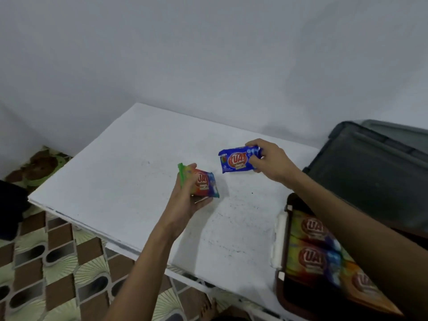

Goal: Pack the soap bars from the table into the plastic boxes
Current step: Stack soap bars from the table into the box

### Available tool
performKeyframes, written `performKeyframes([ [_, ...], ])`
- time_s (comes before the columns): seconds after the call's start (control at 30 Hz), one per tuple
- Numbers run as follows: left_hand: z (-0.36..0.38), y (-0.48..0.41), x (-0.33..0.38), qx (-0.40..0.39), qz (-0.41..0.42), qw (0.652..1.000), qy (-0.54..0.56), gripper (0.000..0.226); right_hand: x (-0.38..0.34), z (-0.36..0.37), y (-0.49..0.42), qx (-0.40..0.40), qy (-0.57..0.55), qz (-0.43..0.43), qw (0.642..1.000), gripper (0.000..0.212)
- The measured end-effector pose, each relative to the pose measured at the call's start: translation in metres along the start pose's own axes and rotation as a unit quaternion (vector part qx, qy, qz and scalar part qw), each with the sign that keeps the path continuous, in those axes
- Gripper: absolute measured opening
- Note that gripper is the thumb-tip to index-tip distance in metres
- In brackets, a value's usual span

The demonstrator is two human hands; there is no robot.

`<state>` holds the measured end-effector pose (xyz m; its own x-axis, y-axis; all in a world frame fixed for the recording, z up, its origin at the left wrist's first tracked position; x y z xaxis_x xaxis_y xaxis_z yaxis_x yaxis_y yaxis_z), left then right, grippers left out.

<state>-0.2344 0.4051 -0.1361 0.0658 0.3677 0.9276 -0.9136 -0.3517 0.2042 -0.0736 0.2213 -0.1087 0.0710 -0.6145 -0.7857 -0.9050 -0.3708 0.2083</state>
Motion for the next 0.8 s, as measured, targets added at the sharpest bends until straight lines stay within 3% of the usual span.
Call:
performKeyframes([
  [0.37, 0.099, 0.033, 0.000, -0.064, 0.194, 0.972, -0.117, 0.037, 0.045, -0.104, 0.132, 0.107, -0.058, -0.042, 0.992, 0.031],
  [0.6, 0.153, 0.045, -0.022, -0.107, 0.180, 0.968, -0.139, 0.027, 0.086, -0.151, 0.211, 0.160, -0.048, -0.005, 0.986, 0.025],
  [0.8, 0.179, 0.058, -0.038, -0.160, 0.141, 0.965, -0.151, 0.029, 0.122, -0.159, 0.246, 0.147, -0.081, 0.076, 0.983, 0.026],
])
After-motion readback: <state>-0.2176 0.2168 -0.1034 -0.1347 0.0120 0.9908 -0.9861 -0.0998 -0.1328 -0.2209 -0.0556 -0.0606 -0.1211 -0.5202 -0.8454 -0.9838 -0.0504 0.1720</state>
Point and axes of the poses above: each hand's wrist, its own y-axis away from the middle knuckle, its own z-axis out of the palm, x = y × z, the point moved 1 cm from there along -y, towards the middle knuckle, and after that the axes turned 8 degrees about z, right-handed, at the moved point
